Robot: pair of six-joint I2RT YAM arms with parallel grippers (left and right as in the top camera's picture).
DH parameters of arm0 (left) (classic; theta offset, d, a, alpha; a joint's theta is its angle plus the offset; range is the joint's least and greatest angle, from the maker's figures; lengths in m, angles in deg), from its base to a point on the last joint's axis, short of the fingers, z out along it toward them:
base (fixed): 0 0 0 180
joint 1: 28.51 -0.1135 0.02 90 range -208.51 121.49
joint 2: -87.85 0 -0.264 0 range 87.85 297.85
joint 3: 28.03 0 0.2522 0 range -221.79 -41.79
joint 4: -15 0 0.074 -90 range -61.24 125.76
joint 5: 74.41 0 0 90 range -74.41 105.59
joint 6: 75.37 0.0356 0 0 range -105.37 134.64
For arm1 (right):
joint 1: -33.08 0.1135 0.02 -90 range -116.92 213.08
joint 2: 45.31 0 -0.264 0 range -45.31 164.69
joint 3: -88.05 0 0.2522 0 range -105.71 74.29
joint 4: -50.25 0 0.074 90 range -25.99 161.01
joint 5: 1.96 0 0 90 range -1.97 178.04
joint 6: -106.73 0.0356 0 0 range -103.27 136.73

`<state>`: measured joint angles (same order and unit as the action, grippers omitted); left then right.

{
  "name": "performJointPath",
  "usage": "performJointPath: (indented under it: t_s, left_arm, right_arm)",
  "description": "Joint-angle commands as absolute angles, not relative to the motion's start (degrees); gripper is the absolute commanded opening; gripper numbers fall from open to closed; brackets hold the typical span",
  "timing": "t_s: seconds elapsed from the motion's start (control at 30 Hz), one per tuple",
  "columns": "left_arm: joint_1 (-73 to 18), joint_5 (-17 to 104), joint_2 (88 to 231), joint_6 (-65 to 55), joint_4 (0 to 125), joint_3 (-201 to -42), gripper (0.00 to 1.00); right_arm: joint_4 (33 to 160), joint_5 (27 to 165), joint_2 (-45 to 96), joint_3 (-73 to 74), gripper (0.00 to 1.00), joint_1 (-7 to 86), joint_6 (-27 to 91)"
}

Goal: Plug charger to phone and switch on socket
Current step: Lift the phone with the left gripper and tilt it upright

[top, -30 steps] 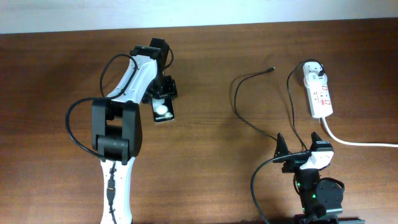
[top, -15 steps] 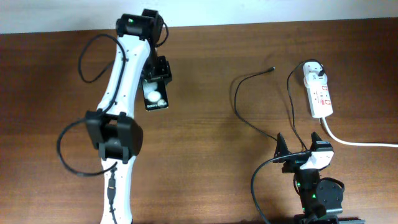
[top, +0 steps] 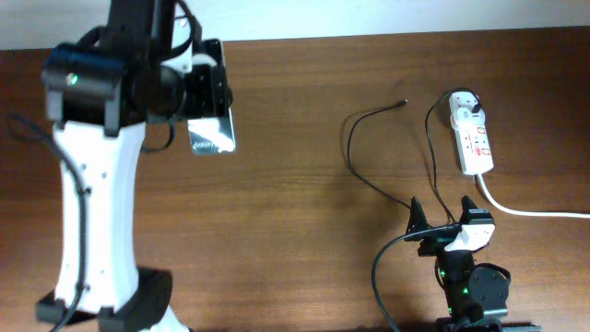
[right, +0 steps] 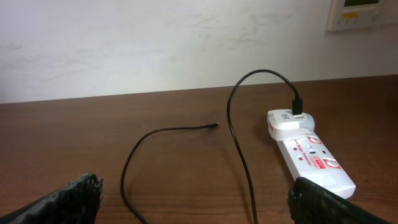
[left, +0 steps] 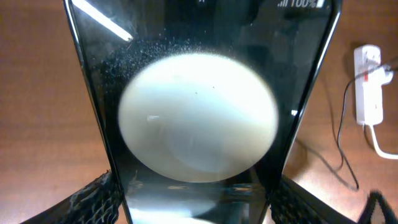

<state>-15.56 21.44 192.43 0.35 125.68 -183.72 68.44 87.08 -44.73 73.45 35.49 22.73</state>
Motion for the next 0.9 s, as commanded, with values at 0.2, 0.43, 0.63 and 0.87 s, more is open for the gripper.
performJointPath:
  t_s: [0.2,0.43,0.63,0.87]
  left_arm:
    - [-15.9,21.9,173.8,-0.2,124.5,-148.9,0.65]
    - [-15.9,36.9,173.4,-3.0,107.6,-126.7,0.66]
    - [-15.9,55.1,173.6,-5.7,99.9,-116.8,0.66]
    - [-15.9,79.5,173.6,-10.2,100.2,-116.8,0.7]
  right_arm:
    - [68.5,87.2,-45.0,74.0,0.99,35.7,22.9]
    - [68.5,87.2,-45.0,74.0,0.99,35.7,22.9]
    - [68.5,87.2,-45.0,74.0,0.99,35.7,22.9]
    - [68.5,87.2,-45.0,74.0,0.99,35.7,22.9]
